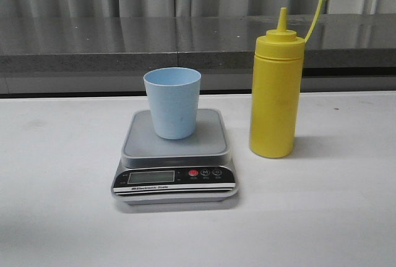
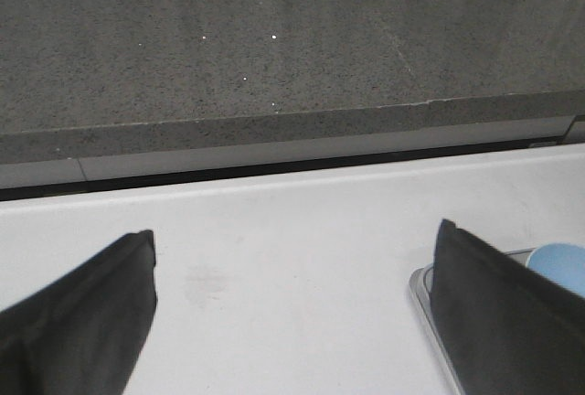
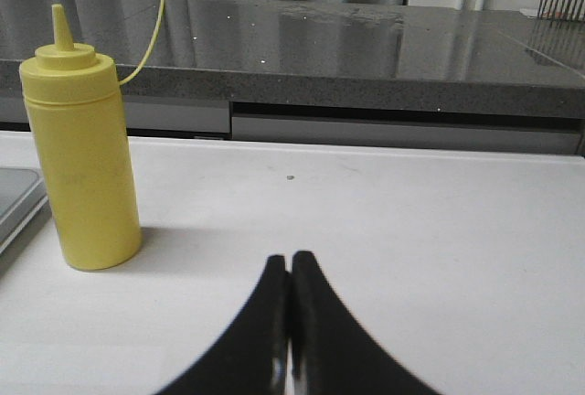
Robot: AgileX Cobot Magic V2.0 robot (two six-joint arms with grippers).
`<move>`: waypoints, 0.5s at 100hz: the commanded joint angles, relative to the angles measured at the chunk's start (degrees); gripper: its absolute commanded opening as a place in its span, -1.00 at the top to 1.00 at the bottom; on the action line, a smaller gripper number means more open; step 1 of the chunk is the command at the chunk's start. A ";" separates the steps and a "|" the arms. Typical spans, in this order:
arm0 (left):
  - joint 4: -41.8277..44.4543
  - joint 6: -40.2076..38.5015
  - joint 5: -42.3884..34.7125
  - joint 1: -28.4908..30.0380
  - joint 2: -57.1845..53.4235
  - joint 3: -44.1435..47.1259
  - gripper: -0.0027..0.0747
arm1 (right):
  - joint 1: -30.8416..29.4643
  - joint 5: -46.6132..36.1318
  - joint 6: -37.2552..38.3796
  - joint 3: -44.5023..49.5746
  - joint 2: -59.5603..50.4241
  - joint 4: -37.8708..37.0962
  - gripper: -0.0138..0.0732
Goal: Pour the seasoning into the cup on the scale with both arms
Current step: 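Withdraw the left gripper upward away from the cup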
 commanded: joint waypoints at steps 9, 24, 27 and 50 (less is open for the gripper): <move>-0.20 0.12 -11.72 0.05 -10.16 10.75 -0.59 | -0.29 -4.68 -0.10 -1.20 -1.08 -0.53 0.83; -0.20 0.12 -14.76 0.05 -19.45 20.00 -0.59 | -0.29 -4.68 -0.10 -1.20 -1.08 -0.53 0.83; -0.20 0.12 -14.77 0.05 -21.03 21.40 -0.59 | -0.29 -4.68 -0.10 -1.20 -1.08 -0.53 0.83; -2.44 -0.02 -14.45 0.05 -31.38 28.07 -0.59 | -0.29 -4.68 -0.10 -1.20 -1.08 -0.53 0.83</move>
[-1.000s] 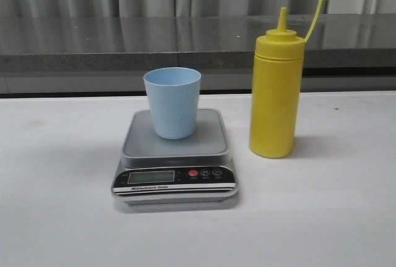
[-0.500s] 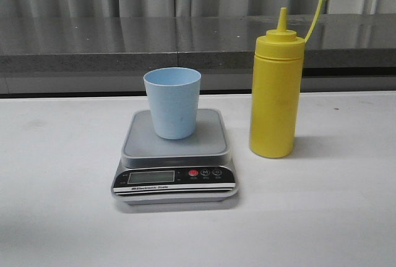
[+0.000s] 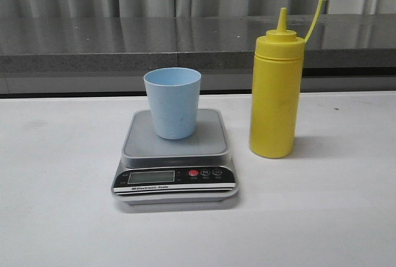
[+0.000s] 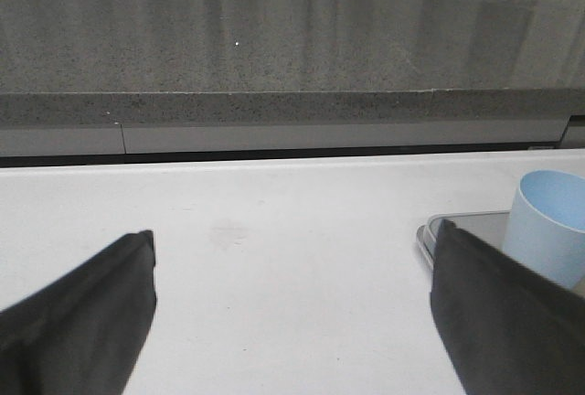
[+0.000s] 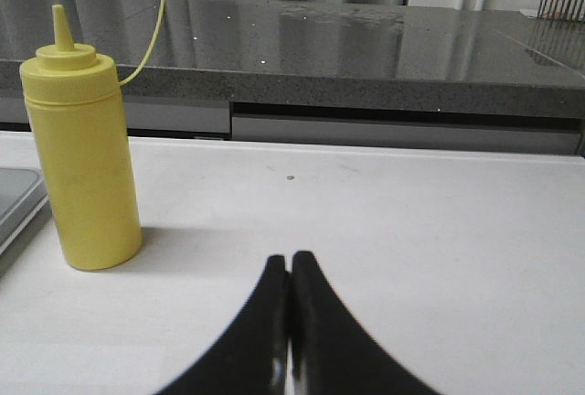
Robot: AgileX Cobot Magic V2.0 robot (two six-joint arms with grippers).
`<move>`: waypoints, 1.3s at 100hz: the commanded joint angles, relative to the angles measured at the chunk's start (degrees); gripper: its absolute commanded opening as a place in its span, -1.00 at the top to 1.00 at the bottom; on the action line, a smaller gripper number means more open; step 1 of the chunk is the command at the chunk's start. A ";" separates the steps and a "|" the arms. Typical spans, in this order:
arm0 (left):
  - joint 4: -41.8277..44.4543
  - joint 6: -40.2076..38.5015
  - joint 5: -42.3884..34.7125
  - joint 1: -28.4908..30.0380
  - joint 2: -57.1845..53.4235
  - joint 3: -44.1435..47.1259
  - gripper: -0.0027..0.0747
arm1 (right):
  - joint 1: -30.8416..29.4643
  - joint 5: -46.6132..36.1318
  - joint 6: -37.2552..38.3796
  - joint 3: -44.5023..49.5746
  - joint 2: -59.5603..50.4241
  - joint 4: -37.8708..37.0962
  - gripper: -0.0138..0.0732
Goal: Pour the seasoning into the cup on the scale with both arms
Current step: 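Withdraw the left gripper upward away from the cup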
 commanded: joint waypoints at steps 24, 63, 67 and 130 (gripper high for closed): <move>-0.94 -0.11 -4.92 0.03 -5.16 -0.11 -0.58 | -0.29 -4.68 -0.10 -1.20 -1.08 -0.53 0.83; -0.94 -0.11 -4.53 0.03 -5.16 -0.11 0.11 | -0.29 -4.68 -0.10 -1.20 -1.08 -0.53 0.83; -0.94 -0.11 -4.39 0.03 -5.16 -0.11 0.26 | -0.29 -4.68 -0.10 -1.20 -1.08 -0.53 0.83; -0.94 -0.11 -4.25 0.03 -5.16 -0.11 0.98 | -0.29 -9.37 0.90 -6.16 -0.42 7.61 0.83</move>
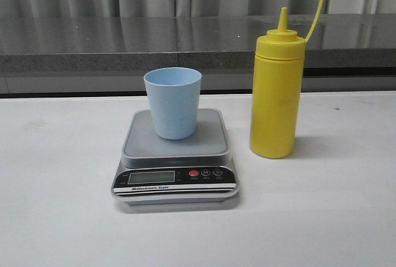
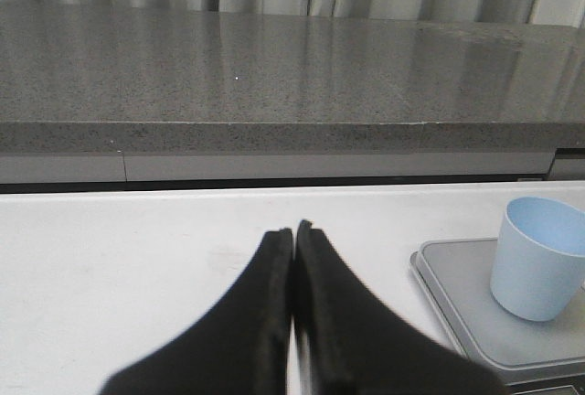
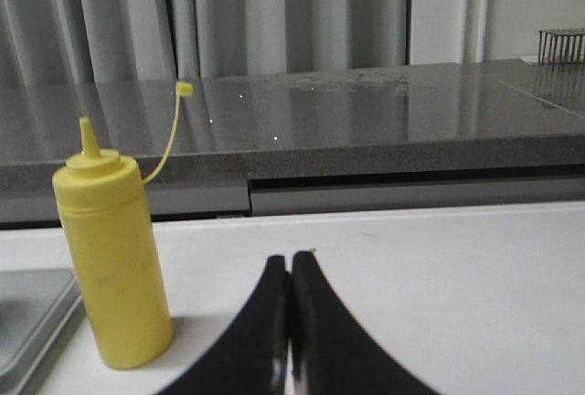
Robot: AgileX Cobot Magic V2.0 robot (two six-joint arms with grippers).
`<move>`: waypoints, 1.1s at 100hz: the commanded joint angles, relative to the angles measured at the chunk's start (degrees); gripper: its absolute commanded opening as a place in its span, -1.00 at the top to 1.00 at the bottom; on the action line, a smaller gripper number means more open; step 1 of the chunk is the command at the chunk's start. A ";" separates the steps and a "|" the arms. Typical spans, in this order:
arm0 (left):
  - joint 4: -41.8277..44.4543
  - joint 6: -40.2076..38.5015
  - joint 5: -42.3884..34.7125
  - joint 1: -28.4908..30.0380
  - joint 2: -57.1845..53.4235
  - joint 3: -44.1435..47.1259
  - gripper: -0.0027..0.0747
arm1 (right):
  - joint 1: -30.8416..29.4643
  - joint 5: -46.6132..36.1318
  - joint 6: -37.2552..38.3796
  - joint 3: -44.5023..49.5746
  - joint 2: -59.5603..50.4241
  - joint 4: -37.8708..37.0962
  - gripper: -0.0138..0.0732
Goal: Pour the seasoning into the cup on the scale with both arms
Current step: 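Withdraw the left gripper upward away from the cup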
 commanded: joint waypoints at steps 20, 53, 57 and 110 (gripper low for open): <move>-0.48 -0.11 -4.05 0.03 0.30 -1.62 0.98 | -0.29 5.43 0.13 -15.06 6.66 1.25 0.83; -0.48 -0.11 -4.05 0.03 0.30 -1.62 0.98 | 0.25 1.47 0.13 -24.57 28.58 1.31 0.83; -0.48 -0.11 -4.05 0.03 0.30 -1.62 0.98 | 0.72 0.49 0.13 -24.63 31.66 1.31 0.83; -0.48 -0.11 -4.05 0.03 0.30 -1.62 0.98 | 13.73 -25.97 0.13 -24.63 60.83 -4.54 0.68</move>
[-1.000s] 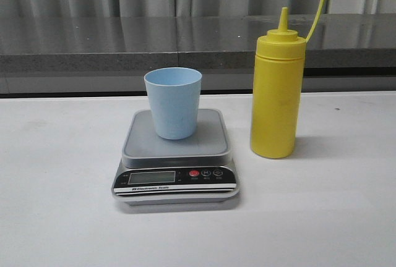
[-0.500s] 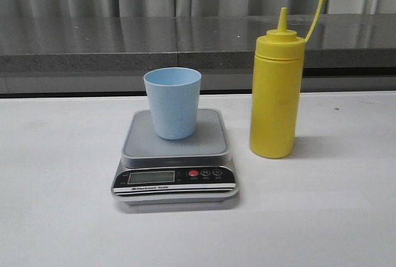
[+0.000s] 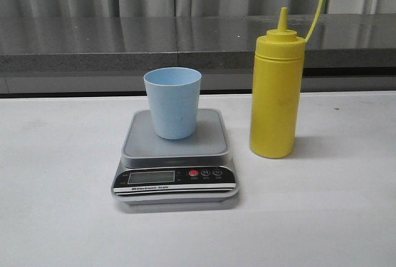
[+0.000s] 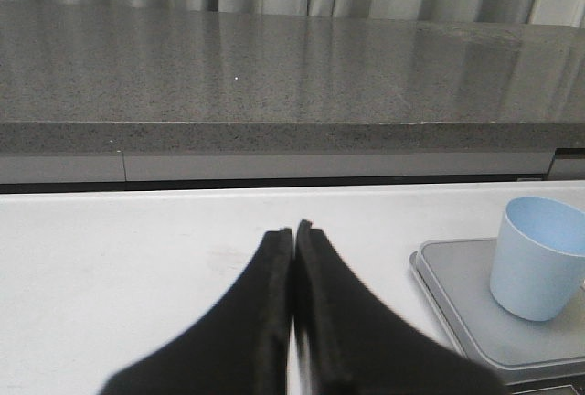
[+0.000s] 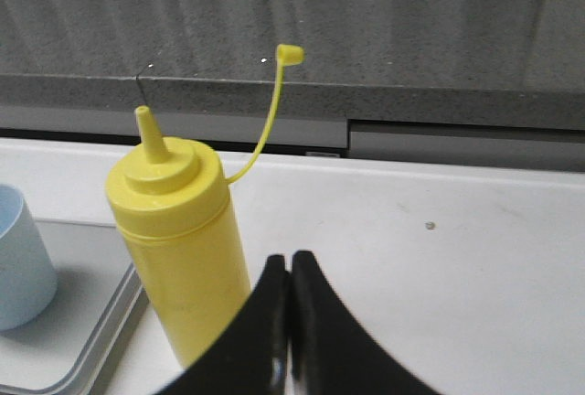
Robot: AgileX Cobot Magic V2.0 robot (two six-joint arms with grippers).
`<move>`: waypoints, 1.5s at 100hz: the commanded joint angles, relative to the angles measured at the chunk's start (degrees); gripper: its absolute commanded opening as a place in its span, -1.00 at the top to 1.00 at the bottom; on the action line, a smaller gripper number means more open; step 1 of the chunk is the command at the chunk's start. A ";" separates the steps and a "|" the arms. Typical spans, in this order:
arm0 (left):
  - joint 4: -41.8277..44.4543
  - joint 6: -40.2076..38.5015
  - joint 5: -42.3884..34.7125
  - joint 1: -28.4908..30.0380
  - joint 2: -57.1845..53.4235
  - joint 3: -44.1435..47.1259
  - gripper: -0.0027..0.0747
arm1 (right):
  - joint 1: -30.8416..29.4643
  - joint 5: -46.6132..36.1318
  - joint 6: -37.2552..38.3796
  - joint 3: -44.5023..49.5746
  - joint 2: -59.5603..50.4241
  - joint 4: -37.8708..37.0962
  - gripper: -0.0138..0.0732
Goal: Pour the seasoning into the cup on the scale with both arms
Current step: 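Withdraw the left gripper upward away from the cup, then reach the right gripper to the yellow squeeze bottle and grasp it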
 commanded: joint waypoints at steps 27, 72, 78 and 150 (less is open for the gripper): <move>-0.48 -0.11 -4.05 0.03 0.30 -1.62 0.98 | 3.62 -11.66 -0.11 -1.92 10.21 -8.07 -0.56; -0.48 -0.11 -4.05 0.03 0.30 -1.62 0.98 | 3.62 -21.92 -0.11 -1.92 20.38 -8.52 -0.81; -0.48 -0.11 -4.05 0.03 0.30 -1.62 0.98 | 3.62 -25.45 -0.11 -1.92 22.63 -8.74 -0.81; -0.48 -0.11 -4.05 0.03 0.30 -1.62 0.98 | 3.62 -53.41 -0.11 -2.96 44.10 -11.30 -0.81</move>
